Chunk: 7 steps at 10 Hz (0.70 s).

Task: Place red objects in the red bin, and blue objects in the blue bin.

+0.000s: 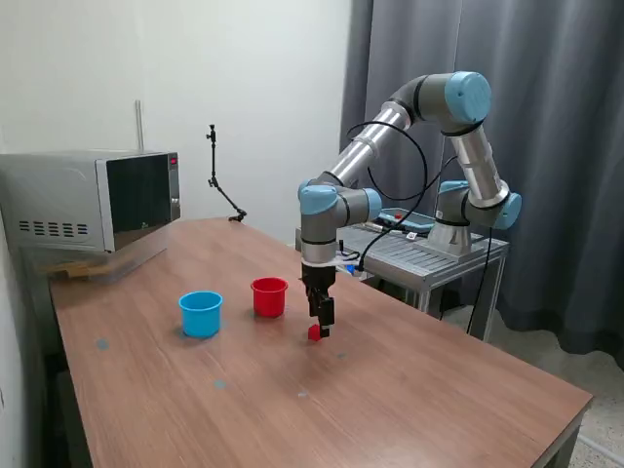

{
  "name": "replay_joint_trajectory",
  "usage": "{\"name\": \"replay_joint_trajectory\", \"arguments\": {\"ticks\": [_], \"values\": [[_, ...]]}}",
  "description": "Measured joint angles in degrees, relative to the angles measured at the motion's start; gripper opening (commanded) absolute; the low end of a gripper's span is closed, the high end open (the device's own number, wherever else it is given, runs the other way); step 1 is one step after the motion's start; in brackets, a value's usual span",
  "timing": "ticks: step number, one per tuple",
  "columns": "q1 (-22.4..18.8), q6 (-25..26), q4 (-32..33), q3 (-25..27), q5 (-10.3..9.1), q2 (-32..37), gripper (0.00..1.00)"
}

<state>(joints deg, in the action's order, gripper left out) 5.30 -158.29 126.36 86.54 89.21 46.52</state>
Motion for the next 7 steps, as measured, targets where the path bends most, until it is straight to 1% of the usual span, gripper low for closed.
{"name": "replay_joint_trajectory", "arguments": {"ticks": [7], "values": [[-0.01, 0.00, -0.06, -0.44, 0.00, -0.46, 1.00]]}}
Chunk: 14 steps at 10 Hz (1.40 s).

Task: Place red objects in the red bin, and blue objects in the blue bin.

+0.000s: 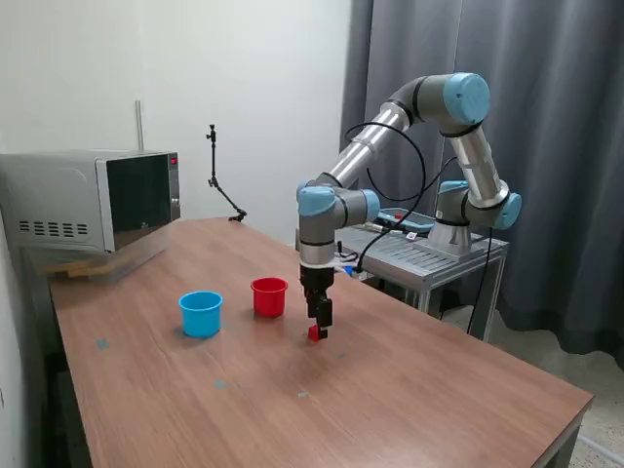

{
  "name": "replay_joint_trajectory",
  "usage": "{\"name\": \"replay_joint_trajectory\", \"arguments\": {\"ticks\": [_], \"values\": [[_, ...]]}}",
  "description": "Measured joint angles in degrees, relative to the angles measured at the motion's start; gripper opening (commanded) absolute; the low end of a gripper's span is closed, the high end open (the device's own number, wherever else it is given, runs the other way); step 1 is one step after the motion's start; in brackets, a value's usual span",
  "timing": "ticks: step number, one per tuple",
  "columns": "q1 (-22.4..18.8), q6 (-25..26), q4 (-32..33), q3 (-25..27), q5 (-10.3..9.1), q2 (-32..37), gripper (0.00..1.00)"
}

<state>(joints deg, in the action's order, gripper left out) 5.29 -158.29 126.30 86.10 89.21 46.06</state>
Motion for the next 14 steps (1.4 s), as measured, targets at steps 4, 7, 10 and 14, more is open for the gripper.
{"name": "replay_joint_trajectory", "arguments": {"ticks": [4, 7, 10, 14], "values": [[-0.41, 0.00, -0.22, 0.55, -0.08, -0.12, 1.00], [-0.58, 0.00, -0.24, 0.59, -0.09, -0.17, 0.00], [-0.59, 0.00, -0.16, 0.44, -0.09, -0.18, 0.00], [-0.62, 0.00, -0.02, 0.26, -0.09, -0.25, 0.00]]}}
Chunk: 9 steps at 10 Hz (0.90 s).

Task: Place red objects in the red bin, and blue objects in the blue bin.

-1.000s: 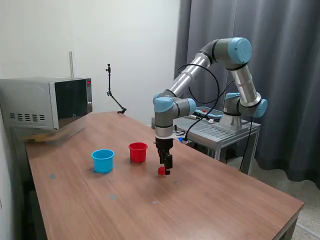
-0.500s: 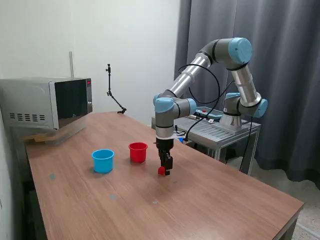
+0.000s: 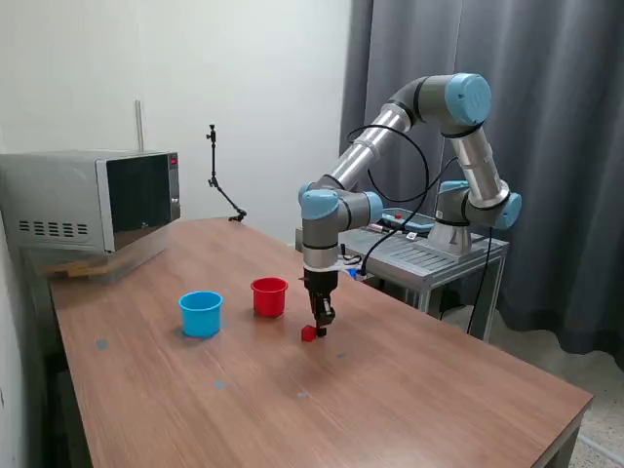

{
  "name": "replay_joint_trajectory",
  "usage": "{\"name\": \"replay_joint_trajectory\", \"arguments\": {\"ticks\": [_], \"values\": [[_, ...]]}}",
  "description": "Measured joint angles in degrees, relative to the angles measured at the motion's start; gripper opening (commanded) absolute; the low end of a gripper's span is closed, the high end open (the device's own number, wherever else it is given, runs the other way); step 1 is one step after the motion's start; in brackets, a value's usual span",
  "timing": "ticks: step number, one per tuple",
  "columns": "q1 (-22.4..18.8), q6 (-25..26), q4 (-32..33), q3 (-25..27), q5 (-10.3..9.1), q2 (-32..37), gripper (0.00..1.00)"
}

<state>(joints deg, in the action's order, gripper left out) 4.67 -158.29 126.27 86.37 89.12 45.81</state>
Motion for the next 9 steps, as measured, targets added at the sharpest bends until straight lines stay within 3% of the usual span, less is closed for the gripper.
{"name": "replay_joint_trajectory", "arguments": {"ticks": [1, 6, 9], "values": [[-0.01, 0.00, 0.01, -0.02, 0.00, -0.01, 1.00], [0.02, -0.52, -0.08, -0.40, 0.02, -0.02, 1.00], [0.16, -4.62, -0.21, -1.30, 0.15, -0.01, 1.00]]}}
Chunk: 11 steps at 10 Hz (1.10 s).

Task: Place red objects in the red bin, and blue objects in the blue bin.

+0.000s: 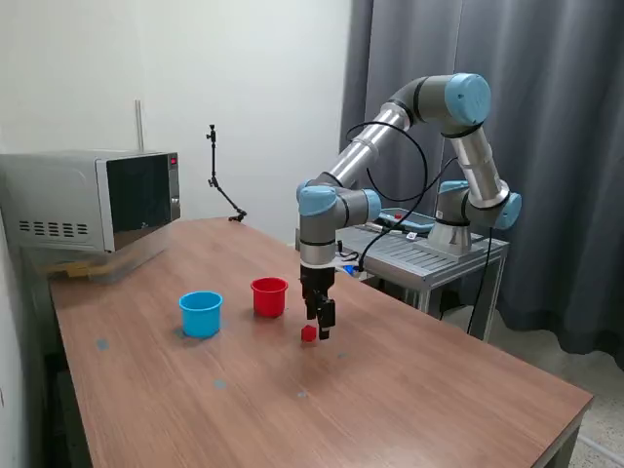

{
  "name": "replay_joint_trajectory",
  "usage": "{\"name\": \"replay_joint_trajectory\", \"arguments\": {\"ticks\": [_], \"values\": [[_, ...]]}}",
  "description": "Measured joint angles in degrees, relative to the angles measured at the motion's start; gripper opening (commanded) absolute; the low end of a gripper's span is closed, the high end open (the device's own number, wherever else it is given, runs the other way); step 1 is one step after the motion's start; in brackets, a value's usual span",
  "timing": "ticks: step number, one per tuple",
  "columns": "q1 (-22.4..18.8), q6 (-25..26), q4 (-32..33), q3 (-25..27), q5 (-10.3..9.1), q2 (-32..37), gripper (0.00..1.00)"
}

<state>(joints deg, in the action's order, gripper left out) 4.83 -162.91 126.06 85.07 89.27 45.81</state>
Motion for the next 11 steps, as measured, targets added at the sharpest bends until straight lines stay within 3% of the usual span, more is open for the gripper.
{"name": "replay_joint_trajectory", "arguments": {"ticks": [4, 9, 11], "values": [[0.25, -4.13, -0.04, -0.30, 0.14, -0.01, 1.00], [0.11, -16.33, -0.74, -0.70, 0.03, -0.67, 1.00], [0.10, -21.12, -2.00, -1.88, 0.87, -0.84, 1.00]]}}
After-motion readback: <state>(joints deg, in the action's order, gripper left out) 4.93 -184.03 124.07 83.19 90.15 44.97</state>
